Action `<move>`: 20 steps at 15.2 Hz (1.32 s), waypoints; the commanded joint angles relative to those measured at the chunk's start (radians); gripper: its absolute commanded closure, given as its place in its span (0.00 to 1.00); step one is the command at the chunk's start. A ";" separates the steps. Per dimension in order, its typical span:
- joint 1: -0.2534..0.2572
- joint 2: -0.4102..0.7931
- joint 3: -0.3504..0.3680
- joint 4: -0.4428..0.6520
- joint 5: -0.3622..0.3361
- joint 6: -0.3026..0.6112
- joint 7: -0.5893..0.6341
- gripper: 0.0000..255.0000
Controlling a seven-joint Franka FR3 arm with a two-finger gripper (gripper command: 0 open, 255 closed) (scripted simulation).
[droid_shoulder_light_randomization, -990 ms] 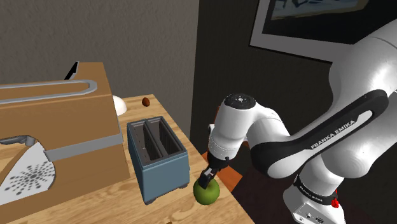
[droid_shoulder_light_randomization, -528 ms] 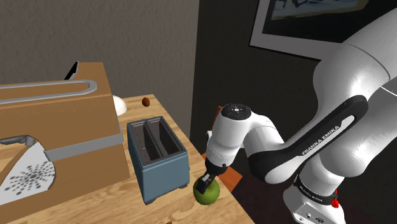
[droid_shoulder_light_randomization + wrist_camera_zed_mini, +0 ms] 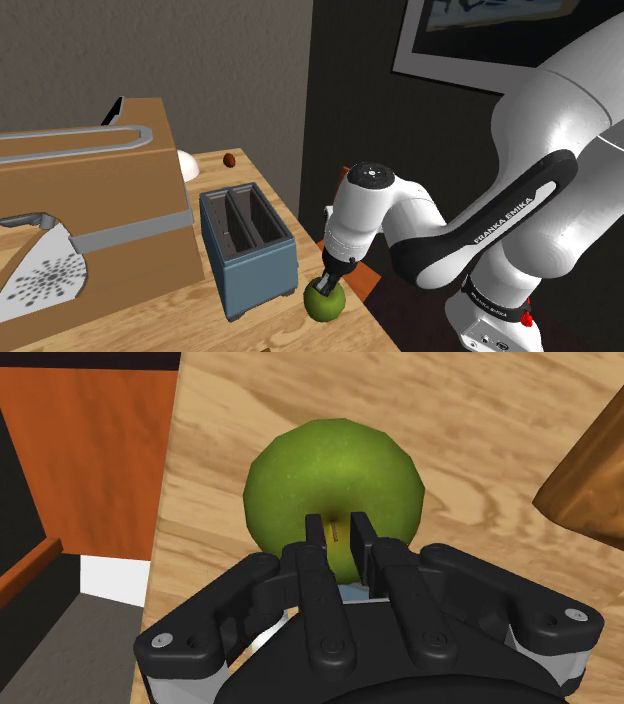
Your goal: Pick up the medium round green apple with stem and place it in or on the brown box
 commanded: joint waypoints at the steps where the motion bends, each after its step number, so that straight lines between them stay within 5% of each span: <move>1: 0.000 0.000 0.000 0.000 0.000 0.000 0.000 1.00; 7: 0.000 0.000 0.000 0.000 0.000 0.000 0.000 1.00; 20: 0.112 -0.188 -0.123 0.059 0.128 -0.231 -0.121 1.00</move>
